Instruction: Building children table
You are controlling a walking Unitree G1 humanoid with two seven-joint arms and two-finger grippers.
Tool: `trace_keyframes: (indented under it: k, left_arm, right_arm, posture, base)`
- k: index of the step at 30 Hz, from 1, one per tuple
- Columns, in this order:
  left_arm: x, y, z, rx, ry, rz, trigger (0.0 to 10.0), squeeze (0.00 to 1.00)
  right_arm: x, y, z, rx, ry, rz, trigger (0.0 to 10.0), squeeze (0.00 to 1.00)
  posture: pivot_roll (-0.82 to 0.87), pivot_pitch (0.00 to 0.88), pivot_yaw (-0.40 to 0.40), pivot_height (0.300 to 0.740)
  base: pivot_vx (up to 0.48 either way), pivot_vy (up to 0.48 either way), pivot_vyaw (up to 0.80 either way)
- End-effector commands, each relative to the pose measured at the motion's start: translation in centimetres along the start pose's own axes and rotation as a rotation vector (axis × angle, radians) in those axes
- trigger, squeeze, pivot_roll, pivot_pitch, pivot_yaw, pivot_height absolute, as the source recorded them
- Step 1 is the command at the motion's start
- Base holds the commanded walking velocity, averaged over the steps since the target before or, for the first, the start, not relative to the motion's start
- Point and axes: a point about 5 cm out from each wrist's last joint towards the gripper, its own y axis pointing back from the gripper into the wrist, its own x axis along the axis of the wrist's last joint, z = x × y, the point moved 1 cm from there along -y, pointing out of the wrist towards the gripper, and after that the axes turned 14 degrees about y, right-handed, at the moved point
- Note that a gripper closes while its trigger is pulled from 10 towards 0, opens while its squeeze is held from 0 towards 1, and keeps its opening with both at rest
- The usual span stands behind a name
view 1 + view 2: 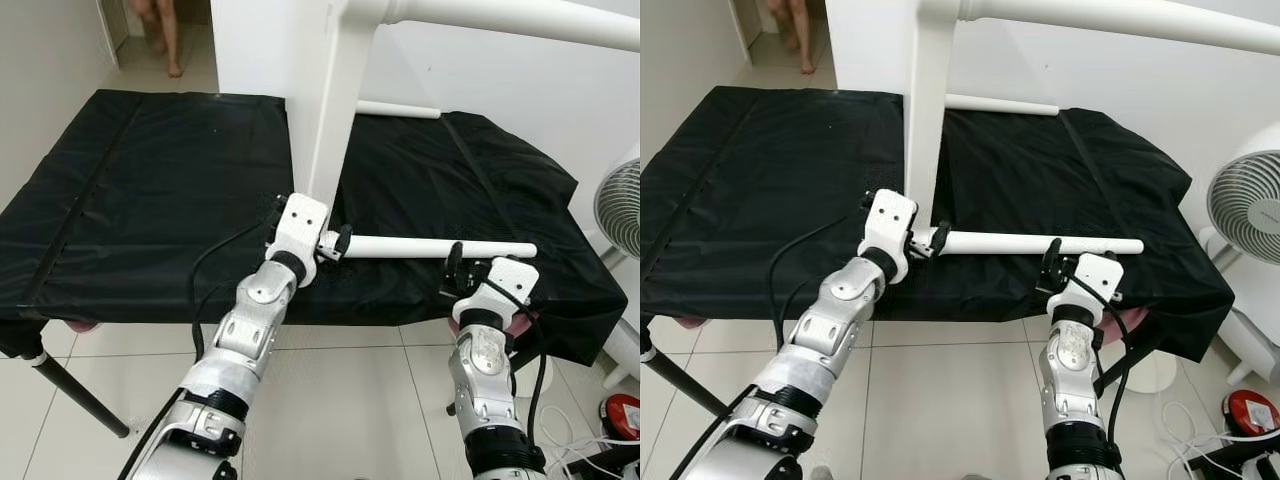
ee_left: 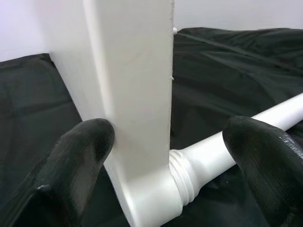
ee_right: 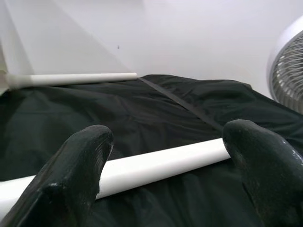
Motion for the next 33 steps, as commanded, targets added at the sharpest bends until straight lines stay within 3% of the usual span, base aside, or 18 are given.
trace_keyframes:
  k: [1, 10, 22, 24, 33]
  left_arm:
    - [0.2, -0.6, 0.0, 0.037, 0.009, -0.003, 10.0, 0.00]
    - [0.8, -1.9, 0.1, 0.110, 0.029, -0.021, 10.0, 0.00]
    - [1.3, -2.4, 0.3, 0.160, 0.047, -0.007, 10.0, 0.00]
    - [1.6, -2.7, 0.6, 0.213, 0.046, 0.015, 10.0, 0.00]
    - [2.2, -3.3, 2.1, 0.239, 0.063, 0.038, 10.0, 0.00]
  right_arm:
    - [0.2, 0.1, 0.2, -0.015, 0.001, 0.004, 10.0, 0.00]
    - [0.5, 0.5, 0.6, -0.034, 0.007, 0.006, 10.0, 0.00]
    - [0.6, 0.6, 0.6, -0.034, 0.009, 0.005, 10.0, 0.00]
    - [0.7, 0.7, 0.7, -0.037, 0.014, 0.003, 10.0, 0.00]
    - [0.7, 0.9, 0.7, -0.041, 0.019, -0.005, 10.0, 0.00]
  posture:
    - [-0.10, 0.000, -0.015, 0.740]
    - [-0.11, 0.000, -0.001, 0.740]
    - [-0.13, 0.000, 0.003, 0.740]
    - [-0.13, 0.000, 0.005, 0.740]
    - [-0.13, 0.000, 0.012, 0.740]
  base:
    - [0.000, 0.000, 0.00]
    - [0.000, 0.000, 0.00]
    - [0.000, 0.000, 0.00]
    - [0.000, 0.000, 0.00]
    - [0.000, 0.000, 0.00]
